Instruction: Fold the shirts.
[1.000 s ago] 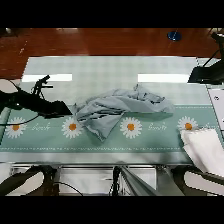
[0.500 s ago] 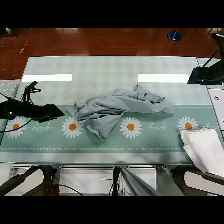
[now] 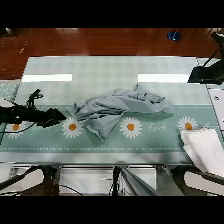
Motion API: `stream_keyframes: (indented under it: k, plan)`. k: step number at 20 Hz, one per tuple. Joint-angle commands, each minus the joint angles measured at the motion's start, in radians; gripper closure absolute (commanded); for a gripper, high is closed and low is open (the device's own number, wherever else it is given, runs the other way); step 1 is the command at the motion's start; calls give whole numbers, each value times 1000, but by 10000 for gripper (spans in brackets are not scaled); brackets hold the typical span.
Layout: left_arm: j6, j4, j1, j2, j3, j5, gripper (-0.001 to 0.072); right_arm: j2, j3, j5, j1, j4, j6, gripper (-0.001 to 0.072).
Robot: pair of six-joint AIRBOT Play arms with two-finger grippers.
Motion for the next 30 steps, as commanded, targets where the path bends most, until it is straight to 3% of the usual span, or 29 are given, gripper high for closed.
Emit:
stream_keyframes:
  k: [1, 3, 7, 10, 11, 12, 13, 21, 27, 30]
  plan:
    - [40, -157, -51, -62, -5, 95, 94, 0, 0, -6, 0, 0, 0, 106]
    - [54, -235, -97, -89, -5, 159, 94, -2, 0, -6, 0, 0, 0, 106]
    - [40, -252, -211, -176, -4, 220, 95, -13, 0, -5, 0, 0, 0, 106]
    - [-32, -252, -295, -260, 40, 227, 185, -14, 0, -3, 0, -1, -1, 106]
    - [-61, -245, -315, -278, 66, 227, 310, -14, 0, -1, 0, -1, -1, 106]
    - [-64, -254, -328, -292, 94, 222, 613, -14, 0, 0, 0, -1, -1, 106]
    - [-61, -253, -339, -296, 120, 221, 678, -14, 0, 3, 0, -3, -2, 106]
    - [-29, -247, -343, -269, 270, 113, 680, -105, 0, 24, -43, -34, -28, 99]
    - [-31, -169, -343, -221, 278, 96, 680, -280, 0, 40, -54, 332, -160, 90]
    - [-30, -161, -343, -221, 278, 84, 680, -357, 0, 10, -32, 436, -193, 90]
